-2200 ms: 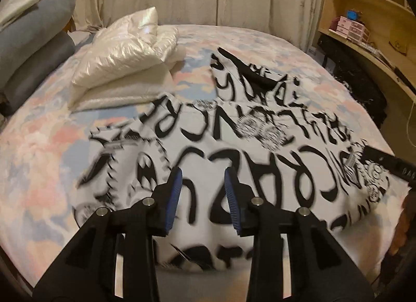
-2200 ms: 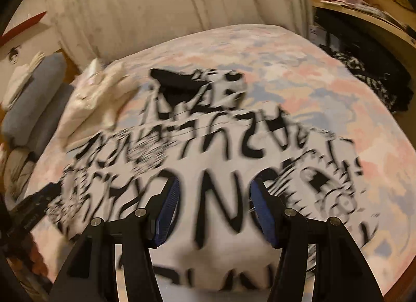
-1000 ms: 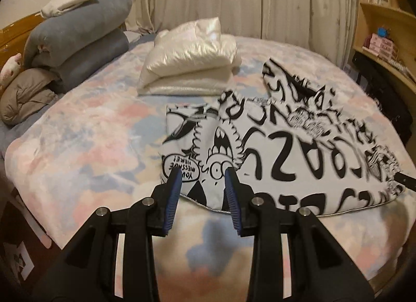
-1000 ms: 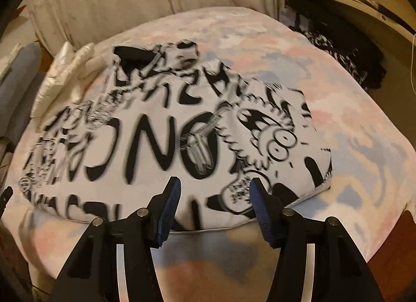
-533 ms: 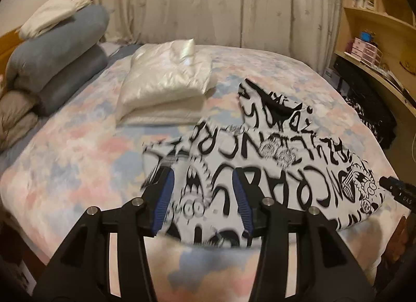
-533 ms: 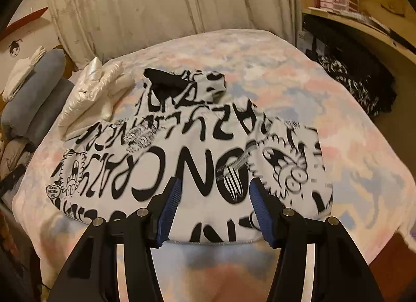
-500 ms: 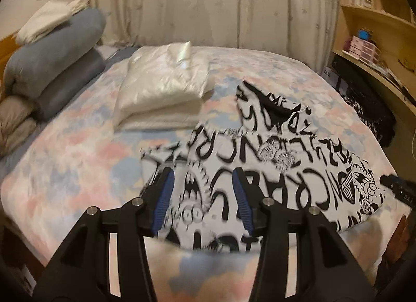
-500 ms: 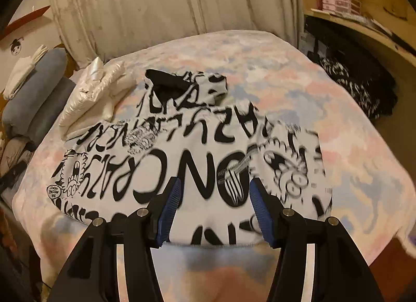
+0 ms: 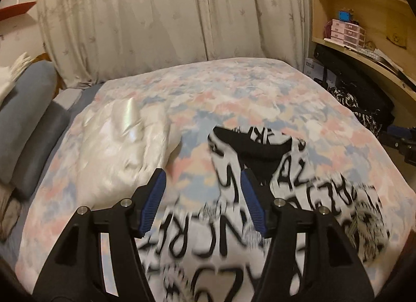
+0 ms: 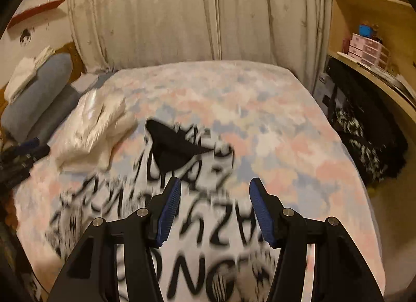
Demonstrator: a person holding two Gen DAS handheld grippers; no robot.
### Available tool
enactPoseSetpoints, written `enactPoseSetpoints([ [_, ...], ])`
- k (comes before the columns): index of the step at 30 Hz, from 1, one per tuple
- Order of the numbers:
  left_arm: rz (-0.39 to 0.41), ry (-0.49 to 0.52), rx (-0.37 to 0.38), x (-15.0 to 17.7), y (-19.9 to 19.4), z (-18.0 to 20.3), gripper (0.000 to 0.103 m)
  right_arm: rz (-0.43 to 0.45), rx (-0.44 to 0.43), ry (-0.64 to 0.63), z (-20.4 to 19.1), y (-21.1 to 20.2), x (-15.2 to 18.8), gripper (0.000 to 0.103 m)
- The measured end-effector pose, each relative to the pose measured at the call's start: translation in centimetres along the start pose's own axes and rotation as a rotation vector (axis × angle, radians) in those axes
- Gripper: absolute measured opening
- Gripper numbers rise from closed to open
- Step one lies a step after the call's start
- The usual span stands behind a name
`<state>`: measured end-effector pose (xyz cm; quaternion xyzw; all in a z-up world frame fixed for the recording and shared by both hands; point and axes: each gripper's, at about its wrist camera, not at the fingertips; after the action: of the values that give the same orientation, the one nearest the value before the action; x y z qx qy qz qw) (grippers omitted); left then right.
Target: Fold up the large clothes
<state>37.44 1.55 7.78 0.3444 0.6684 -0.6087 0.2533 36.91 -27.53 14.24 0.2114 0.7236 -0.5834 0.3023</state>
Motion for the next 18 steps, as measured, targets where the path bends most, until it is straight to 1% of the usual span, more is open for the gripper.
enactPoseSetpoints([
  [2,-0.030,-0.002,0.008,-2.5,4.2,1.1,0.058,-0.001,-0.022,0.011,-0.1,3.3,-3.0,0.056],
  [3,-0.044,-0.004,0.009,-3.4,6.2,1.6,0.058,-0.008,-0.041,0.013,-0.1,5.5,-4.5,0.056],
  [4,-0.072,-0.007,0.011,-4.6,9.2,2.1,0.058,-0.020,-0.054,0.015,-0.2,7.9,-5.8,0.056],
  [5,-0.087,-0.013,0.008,-5.3,11.3,2.5,0.058,-0.029,-0.063,0.017,-0.5,9.9,-6.7,0.056],
  [7,-0.131,-0.031,0.008,-6.6,16.5,3.1,0.058,-0.079,-0.106,0.019,-0.1,15.4,-8.7,0.056],
  [9,-0.173,-0.060,0.009,-7.1,21.0,3.5,0.058,-0.137,-0.151,0.007,0.1,20.4,-9.7,0.056],
  [11,-0.200,-0.068,0.005,-6.9,24.9,3.8,0.058,-0.179,-0.135,-0.019,0.3,25.1,-9.9,0.056],
  [13,-0.229,-0.047,-0.026,-6.2,28.7,4.2,0.058,-0.226,-0.084,-0.044,1.3,29.5,-10.2,0.056],
  [14,-0.246,-0.035,-0.041,-5.5,30.2,4.3,0.058,-0.244,-0.070,-0.043,1.7,30.9,-9.8,0.056],
  [16,-0.274,-0.023,-0.042,-4.5,32.6,4.5,0.057,-0.272,-0.053,-0.020,3.5,33.6,-9.9,0.056],
  [18,-0.286,-0.021,-0.045,-3.5,33.9,4.5,0.058,-0.293,-0.048,-0.014,4.6,35.0,-9.5,0.056],
])
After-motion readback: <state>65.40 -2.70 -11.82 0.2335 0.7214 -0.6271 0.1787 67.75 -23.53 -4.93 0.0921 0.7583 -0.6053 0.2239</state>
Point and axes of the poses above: each gripper's, at about its wrist camera, not at the fingertips, and y roughly the way its jaws point, z to its right, x to its underside, and after that the axes turned 6 degrees about -x, right-handed
